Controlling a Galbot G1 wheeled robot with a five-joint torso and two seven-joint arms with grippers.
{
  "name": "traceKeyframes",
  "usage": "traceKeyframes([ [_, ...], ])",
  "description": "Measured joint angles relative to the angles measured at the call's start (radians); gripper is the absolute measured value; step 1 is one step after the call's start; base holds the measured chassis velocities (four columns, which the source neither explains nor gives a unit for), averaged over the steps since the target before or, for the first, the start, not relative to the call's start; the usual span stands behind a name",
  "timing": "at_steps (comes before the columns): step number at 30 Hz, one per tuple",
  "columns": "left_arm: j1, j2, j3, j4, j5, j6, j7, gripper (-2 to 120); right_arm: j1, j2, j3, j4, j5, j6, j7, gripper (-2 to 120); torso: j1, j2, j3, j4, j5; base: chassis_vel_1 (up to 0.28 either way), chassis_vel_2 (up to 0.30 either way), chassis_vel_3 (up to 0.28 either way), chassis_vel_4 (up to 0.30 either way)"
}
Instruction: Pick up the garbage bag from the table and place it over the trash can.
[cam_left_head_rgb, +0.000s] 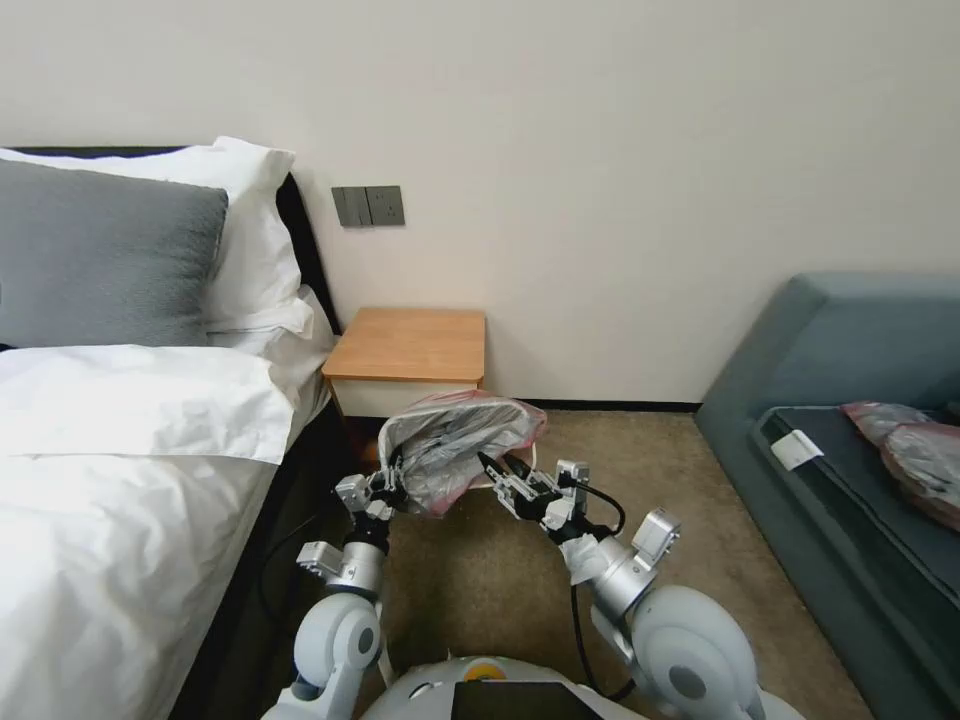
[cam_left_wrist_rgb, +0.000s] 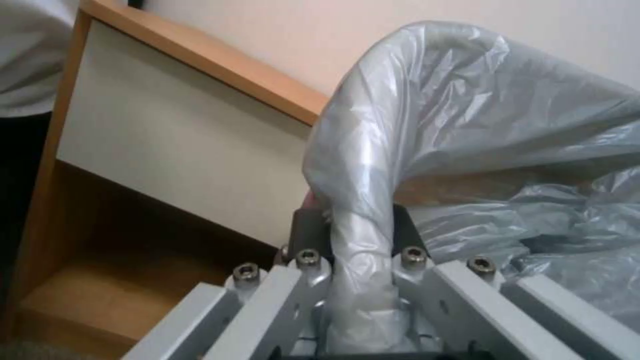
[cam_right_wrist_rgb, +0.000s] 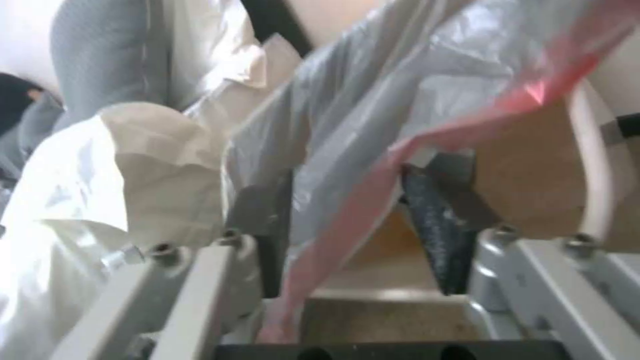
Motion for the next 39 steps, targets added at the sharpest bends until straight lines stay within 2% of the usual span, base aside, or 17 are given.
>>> traceKeyframes([
  [1, 0.0, 0.0, 0.0, 0.0, 0.0, 0.0, 0.0, 3, 0.0, 0.0, 0.0, 0.0, 0.0, 0.0, 0.0, 41, 0.0, 0.0, 0.0, 0.0, 0.0, 0.0, 0.0, 0.0, 0.0],
  [3, 0.001, 0.001, 0.0, -0.005, 0.0, -0.001, 0.0, 3, -0.001, -0.002, 0.005, 0.0, -0.005, -0.003, 0.001, 29, 0.0, 0.0, 0.0, 0.0, 0.0, 0.0, 0.0, 0.0, 0.0],
  [4, 0.001, 0.001, 0.0, -0.005, 0.0, -0.001, 0.0, 3, -0.001, -0.002, 0.005, 0.0, -0.005, -0.003, 0.001, 29, 0.0, 0.0, 0.0, 0.0, 0.0, 0.0, 0.0, 0.0, 0.0],
  [6, 0.003, 0.001, 0.002, -0.009, 0.0, -0.001, 0.001, 3, 0.008, -0.002, 0.012, 0.0, -0.005, -0.003, 0.001, 18, 0.0, 0.0, 0.0, 0.0001, 0.0, 0.0, 0.0, 0.0, 0.0],
  [9, 0.005, 0.0, 0.003, -0.012, 0.0, -0.002, 0.001, 3, 0.011, -0.002, 0.016, 0.0, -0.005, -0.003, 0.002, 14, 0.0, 0.0, 0.0, 0.0001, 0.0, 0.0, 0.0, 0.0, 0.0],
  [10, 0.008, -0.001, 0.004, -0.013, 0.002, -0.002, 0.001, 3, 0.011, -0.001, 0.019, 0.0, -0.005, -0.002, 0.002, 2, 0.0, 0.0, 0.0, 0.0, 0.0, 0.0, 0.0, 0.0, 0.0],
  [11, 0.008, -0.001, 0.004, -0.013, 0.003, -0.002, 0.001, 3, 0.01, -0.001, 0.019, 0.0, -0.005, -0.002, 0.002, 0, 0.0, 0.0, 0.0, 0.0, 0.0, 0.0, 0.0, 0.0, 0.0],
  [17, 0.003, -0.004, 0.003, -0.01, 0.003, -0.003, 0.001, 3, 0.005, 0.005, 0.016, 0.0, -0.009, 0.005, 0.001, 0, 0.0, 0.0, 0.0, 0.0, 0.0, 0.0, 0.0, 0.0, 0.0],
  [24, -0.003, -0.011, -0.012, -0.001, 0.003, -0.003, -0.002, 3, -0.023, 0.025, 0.008, 0.0, -0.015, 0.065, -0.019, 0, 0.0, 0.0, 0.0, 0.0001, 0.0, 0.0, 0.0, 0.0, 0.0],
  [32, -0.008, -0.021, -0.022, 0.002, -0.001, -0.003, -0.007, 3, -0.084, 0.04, 0.002, 0.0, -0.045, 0.047, 0.032, 0, 0.0, 0.0, 0.0, 0.0, 0.0, 0.0, 0.0, 0.0, 0.0],
  [39, -0.008, -0.033, -0.028, -0.005, -0.002, -0.003, -0.01, 3, -0.105, 0.048, -0.017, 0.0, -0.074, 0.044, 0.037, 0, 0.0, 0.0, 0.0, 0.0, 0.0, 0.0, 0.0, 0.0, 0.0],
])
